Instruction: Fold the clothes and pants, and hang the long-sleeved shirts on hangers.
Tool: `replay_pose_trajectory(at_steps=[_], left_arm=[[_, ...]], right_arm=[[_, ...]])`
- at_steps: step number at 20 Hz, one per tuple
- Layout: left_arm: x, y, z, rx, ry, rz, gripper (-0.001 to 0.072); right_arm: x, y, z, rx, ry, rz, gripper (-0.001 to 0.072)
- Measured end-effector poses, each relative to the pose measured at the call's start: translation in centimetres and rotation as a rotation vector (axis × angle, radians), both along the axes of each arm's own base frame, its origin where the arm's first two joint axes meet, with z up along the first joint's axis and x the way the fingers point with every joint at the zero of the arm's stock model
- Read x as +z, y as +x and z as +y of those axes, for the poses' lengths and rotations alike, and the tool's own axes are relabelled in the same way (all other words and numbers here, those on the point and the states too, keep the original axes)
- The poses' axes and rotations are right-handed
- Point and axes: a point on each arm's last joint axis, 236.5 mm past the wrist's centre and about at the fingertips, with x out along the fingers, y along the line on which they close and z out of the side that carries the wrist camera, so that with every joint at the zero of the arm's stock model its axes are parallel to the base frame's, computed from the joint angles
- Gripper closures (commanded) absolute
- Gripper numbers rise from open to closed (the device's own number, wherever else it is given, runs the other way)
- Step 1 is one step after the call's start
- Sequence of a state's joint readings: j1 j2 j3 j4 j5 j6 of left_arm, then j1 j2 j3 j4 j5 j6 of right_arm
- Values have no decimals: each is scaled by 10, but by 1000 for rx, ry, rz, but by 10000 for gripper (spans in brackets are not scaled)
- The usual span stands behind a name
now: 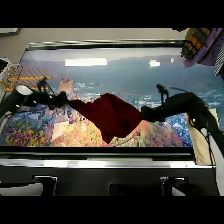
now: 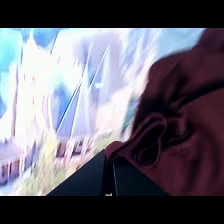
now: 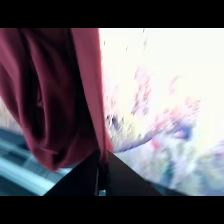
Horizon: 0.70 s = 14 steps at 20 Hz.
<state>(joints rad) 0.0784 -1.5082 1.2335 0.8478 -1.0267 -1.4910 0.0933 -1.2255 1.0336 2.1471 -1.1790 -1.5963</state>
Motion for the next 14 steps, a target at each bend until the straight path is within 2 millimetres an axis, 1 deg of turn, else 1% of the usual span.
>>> replay_pose_trajectory(at_steps=[1, 2, 3, 4, 5, 6, 7, 8, 10, 11, 12, 13, 14], left_arm=[[32, 10, 9, 10, 4, -70, 696], [69, 19, 18, 19, 11, -150, 696], [110, 25, 27, 27, 20, -234, 696], [147, 26, 35, 37, 28, -307, 696], [188, 24, 42, 46, 42, -388, 696], [225, 17, 47, 54, 53, -457, 695], [264, 7, 52, 66, 65, -533, 696], [296, -6, 56, 76, 84, -596, 696], [354, -39, 66, 122, 135, -713, 695], [376, -58, 71, 155, 165, -757, 695], [394, -76, 76, 192, 194, -792, 695], [411, -94, 83, 239, 226, -826, 695], [423, -111, 88, 280, 257, -853, 695]], right_arm=[[24, 9, -7, -8, -32, -79, 680], [50, 17, -14, -20, -58, -163, 680], [82, 25, -21, -32, -82, -261, 680], [118, 30, -27, -47, -102, -367, 680], [153, 32, -33, -59, -119, -469, 680], [188, 31, -39, -73, -136, -568, 680], [227, 25, -46, -90, -148, -677, 680], [265, 15, -52, -107, -159, -781, 680], [331, -12, -67, -151, -194, -965, 680], [360, -30, -77, -188, -211, -1046, 680], [386, -49, -88, -231, -223, -1115, 680], [408, -68, -100, -282, -238, -1177, 680], [426, -85, -110, -329, -249, -1226, 680]])
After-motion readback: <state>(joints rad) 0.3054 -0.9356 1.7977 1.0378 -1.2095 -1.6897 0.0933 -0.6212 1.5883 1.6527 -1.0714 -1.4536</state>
